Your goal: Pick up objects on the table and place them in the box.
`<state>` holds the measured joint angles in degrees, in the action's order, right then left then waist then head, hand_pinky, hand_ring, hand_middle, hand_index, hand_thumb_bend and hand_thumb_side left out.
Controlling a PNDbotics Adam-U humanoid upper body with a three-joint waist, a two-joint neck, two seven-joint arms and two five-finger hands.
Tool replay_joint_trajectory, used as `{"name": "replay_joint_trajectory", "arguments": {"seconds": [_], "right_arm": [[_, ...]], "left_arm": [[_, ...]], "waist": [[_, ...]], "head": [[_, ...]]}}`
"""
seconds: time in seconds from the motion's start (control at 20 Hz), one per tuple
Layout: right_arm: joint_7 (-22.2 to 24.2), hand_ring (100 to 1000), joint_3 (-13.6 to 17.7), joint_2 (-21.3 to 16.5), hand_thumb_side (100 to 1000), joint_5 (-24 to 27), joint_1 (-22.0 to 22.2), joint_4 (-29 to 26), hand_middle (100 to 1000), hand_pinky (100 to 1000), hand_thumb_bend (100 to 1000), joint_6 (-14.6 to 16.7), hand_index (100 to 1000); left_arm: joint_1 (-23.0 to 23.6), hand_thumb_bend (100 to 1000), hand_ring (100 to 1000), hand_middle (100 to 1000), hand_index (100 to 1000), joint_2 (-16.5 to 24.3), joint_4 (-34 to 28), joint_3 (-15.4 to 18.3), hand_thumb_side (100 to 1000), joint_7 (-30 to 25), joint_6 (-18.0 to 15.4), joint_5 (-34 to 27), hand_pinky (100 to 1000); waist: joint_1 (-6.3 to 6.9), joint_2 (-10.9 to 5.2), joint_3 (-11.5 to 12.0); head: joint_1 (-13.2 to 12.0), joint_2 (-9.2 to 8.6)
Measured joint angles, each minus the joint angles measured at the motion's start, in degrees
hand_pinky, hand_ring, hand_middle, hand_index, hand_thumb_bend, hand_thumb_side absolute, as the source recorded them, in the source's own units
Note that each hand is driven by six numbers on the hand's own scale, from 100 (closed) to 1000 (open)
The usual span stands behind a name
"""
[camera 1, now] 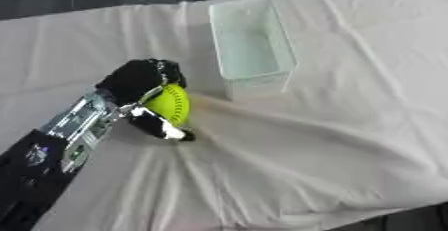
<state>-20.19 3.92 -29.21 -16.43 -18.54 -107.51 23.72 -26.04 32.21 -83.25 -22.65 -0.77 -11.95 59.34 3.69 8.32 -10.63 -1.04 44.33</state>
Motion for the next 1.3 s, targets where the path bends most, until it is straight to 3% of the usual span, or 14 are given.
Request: {"name": "replay_joint_trajectory", "arguments": {"seconds": [0.2,0.35,0.5,0.75,1.0,1.3], "right_arm": [[0.0,701,0.0,0.0,1000,0.0,0.0,0.0,745,592,100,0.0,904],[0.1,701,0.0,0.0,1000,0.0,0.0,0.0,745,592,100,0.0,905],[0.2,701,0.0,-0.1,1000,0.1,0.2,0.0,744,592,100,0.1,905],[0.3,700,0.0,-0.3,1000,0.1,0.6,0.3,744,592,100,0.2,906],[0.3,701,-0.1,-0.7,1000,0.1,1.1,0.7,744,592,100,0.2,906],[0.4,701,-0.1,-1.1,1000,0.1,1.1,0.8,744,592,100,0.3,907]], "left_arm": [[-0.1,576,294,638,519,0.8,-1.3,-0.2,436,-3.4,1.1,-0.7,100],[-0.3,555,297,642,530,4.8,-5.2,-1.1,441,-9.6,2.8,-7.0,100],[-2.0,574,290,626,528,10.8,-13.2,-0.2,435,-15.2,6.0,-15.3,100],[-7.1,603,310,619,523,19.5,-27.5,4.9,410,-20.6,11.4,-26.4,100],[-9.3,611,317,622,520,22.9,-30.4,8.1,398,-22.1,11.9,-29.7,100],[-10.4,622,318,621,517,24.6,-30.7,9.4,394,-22.7,12.2,-29.8,100]], "waist": [[-0.23,-0.17,0.0],[-0.23,-0.19,0.2],[-0.13,-0.42,0.8],[0.36,-1.26,1.7],[0.49,-1.63,2.2],[0.71,-1.95,2.2]], "head": [[0.0,0.00],[0.0,0.00],[0.0,0.00],[0.5,0.01],[1.0,0.01],[1.4,0.01]]}}
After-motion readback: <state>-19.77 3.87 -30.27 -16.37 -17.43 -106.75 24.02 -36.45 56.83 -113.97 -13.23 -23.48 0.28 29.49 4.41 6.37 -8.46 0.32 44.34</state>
